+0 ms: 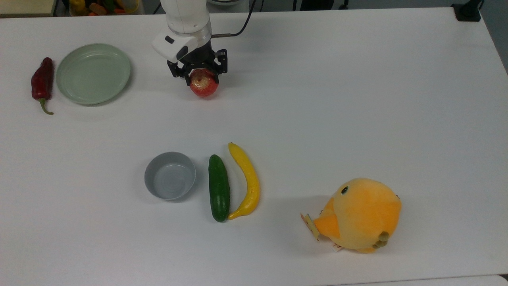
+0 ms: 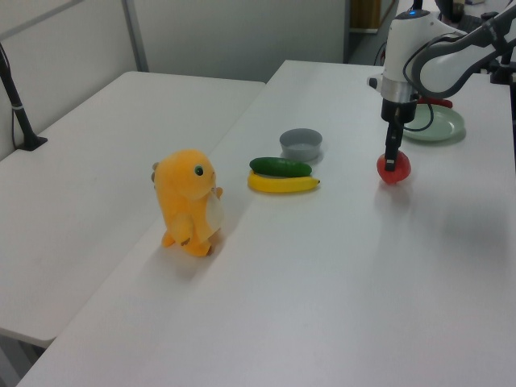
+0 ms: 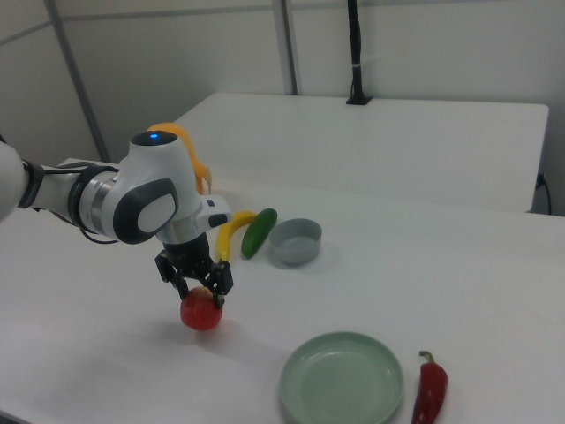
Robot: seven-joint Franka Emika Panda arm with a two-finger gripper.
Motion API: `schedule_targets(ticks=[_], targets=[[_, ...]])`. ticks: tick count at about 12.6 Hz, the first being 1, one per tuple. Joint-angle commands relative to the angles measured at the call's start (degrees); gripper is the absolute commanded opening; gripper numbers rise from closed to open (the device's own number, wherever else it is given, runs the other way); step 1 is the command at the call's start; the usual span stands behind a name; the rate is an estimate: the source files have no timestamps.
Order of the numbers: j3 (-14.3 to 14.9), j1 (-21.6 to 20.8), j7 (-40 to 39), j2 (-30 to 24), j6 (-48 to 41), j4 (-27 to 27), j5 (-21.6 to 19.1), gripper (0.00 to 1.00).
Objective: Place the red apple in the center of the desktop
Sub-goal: 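Lower the apple onto the table and open the gripper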
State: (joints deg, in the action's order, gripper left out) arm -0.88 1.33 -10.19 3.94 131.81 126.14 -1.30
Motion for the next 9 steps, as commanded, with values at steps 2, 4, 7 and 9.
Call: schedule_targets(ticks=[2,4,7,9], targets=[[0.3,-0.3,2.3,-0.5,0.6,0.2,0.5,1.00],[0.3,-0.1,2.5,-1.2,-1.2,-1.8,0.2,1.00],[0.3,0.0,8.0,-2.1,-13.9,-12.5,0.0,1.00],[0.6,0.0,10.2,-2.2,-21.6,-20.5,-0.2,1.00]])
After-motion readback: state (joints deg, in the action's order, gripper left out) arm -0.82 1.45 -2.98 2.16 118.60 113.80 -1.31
